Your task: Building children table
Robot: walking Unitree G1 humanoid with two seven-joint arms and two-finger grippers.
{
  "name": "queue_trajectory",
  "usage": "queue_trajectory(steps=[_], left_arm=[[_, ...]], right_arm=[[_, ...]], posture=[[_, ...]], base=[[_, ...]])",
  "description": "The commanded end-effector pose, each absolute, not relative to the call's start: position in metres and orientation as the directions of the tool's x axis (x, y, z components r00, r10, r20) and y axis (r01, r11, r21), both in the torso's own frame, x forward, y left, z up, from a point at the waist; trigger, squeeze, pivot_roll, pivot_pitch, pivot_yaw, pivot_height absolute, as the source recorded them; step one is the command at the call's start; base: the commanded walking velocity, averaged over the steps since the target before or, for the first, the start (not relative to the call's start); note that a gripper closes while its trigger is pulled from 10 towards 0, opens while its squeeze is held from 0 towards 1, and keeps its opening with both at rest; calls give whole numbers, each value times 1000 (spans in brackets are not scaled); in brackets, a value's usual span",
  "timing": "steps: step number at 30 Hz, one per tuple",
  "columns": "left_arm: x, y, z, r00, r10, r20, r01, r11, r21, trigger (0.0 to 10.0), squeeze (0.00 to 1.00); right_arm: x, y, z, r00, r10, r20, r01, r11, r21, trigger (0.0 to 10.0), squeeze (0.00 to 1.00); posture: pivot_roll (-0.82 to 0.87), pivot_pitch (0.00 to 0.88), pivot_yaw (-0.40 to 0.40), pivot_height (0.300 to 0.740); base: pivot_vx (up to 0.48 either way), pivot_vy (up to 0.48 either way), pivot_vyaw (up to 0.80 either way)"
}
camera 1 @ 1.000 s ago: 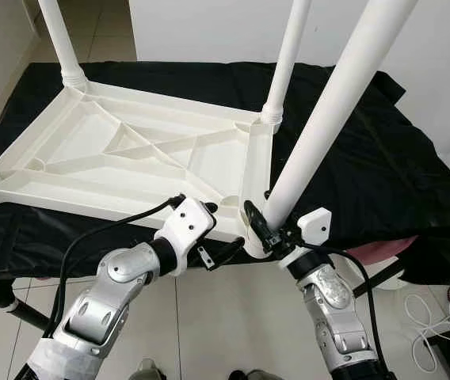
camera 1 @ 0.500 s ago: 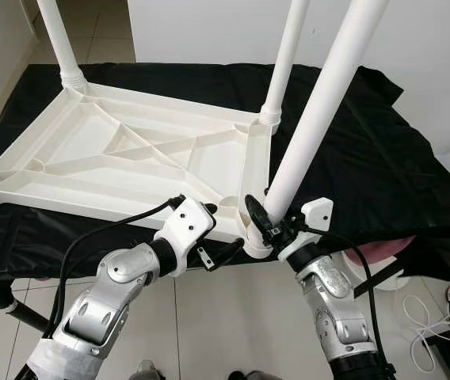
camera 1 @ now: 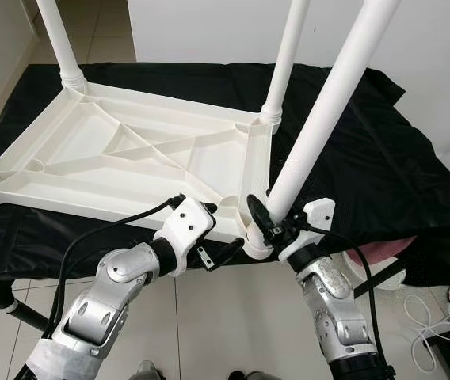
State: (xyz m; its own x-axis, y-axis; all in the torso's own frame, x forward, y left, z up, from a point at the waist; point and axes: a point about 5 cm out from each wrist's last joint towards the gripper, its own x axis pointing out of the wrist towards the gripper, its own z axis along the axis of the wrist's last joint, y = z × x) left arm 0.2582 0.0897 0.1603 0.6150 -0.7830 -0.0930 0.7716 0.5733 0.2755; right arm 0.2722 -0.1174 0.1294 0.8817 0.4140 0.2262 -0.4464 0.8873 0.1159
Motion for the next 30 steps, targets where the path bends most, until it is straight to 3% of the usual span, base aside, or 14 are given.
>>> queue_trajectory(steps=[1,16,30], left_arm=[[257,92,160,622,-777,-101,767,578,277,10000,0],[257,96,161,624,-774,-106,765,578,284,10000,0],[258,96,162,627,-772,-105,762,581,286,10000,0]], right_arm=[[263,-131,95,924,374,77,-381,916,121,10000,0],[257,-126,98,899,416,139,-417,909,-24,10000,0],[255,-124,97,883,445,147,-438,896,-76,10000,0]], posture=[[75,113,-41,740],[78,114,-30,740],[74,118,-32,740]], base=[[0,0,0],[0,0,0],[0,0,0]])
